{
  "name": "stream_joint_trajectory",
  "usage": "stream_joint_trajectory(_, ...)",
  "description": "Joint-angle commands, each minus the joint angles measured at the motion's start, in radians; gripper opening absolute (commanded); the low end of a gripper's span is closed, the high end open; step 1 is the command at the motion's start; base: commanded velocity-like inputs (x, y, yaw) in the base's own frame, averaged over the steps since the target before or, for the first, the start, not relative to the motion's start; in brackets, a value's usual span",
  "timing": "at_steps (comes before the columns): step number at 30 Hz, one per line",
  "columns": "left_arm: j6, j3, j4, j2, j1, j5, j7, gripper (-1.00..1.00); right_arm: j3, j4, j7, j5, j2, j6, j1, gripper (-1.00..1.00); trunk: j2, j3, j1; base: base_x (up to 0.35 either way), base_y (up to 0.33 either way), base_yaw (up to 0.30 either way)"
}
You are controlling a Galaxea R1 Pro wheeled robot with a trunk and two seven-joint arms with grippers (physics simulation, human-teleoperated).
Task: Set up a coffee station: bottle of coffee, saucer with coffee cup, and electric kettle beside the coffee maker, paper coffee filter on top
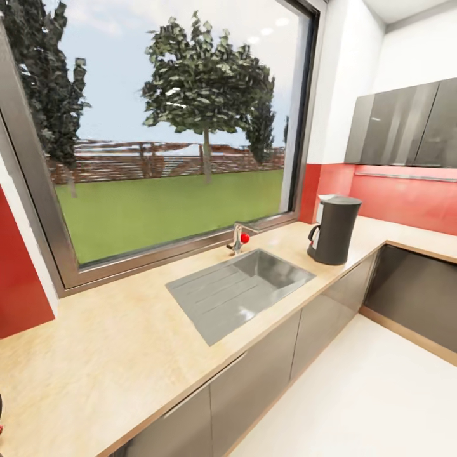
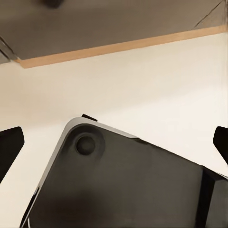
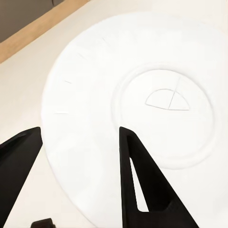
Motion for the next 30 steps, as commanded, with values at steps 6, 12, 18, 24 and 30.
stream_joint_trajectory(6, -0.001, -0.003, 0.003, -0.001, 0.001, 0.010, -0.008, 1.00, -0.009, -0.002, 0.009, 0.000, -0.001, -0.004, 0.001, -1.00, 0.000, 0.000, 0.001, 0.163, -0.247, 0.000)
stream_joint_trajectory(12, -0.001, -0.004, 0.004, -0.003, 0.001, 0.009, -0.008, 1.00, -0.009, -0.002, 0.009, 0.000, 0.000, -0.011, 0.001, -1.00, 0.000, 0.000, 0.001, 0.121, -0.266, 0.000)
stream_joint_trajectory(18, -0.001, -0.004, 0.004, -0.003, 0.001, 0.008, -0.008, 1.00, -0.009, -0.002, 0.009, 0.000, 0.002, -0.015, 0.002, -1.00, 0.000, 0.000, 0.001, 0.110, -0.269, 0.000)
stream_joint_trajectory(24, -0.001, -0.004, 0.004, -0.003, 0.001, 0.008, -0.008, 1.00, -0.009, -0.002, 0.009, -0.001, 0.002, -0.016, 0.002, -1.00, 0.000, 0.000, 0.001, 0.088, -0.272, 0.055)
stream_joint_trajectory(30, -0.001, -0.004, 0.004, -0.004, 0.001, 0.008, -0.008, 1.00, -0.009, -0.002, 0.009, -0.001, 0.002, -0.016, 0.002, -1.00, 0.000, -0.002, 0.001, 0.086, -0.273, 0.248)
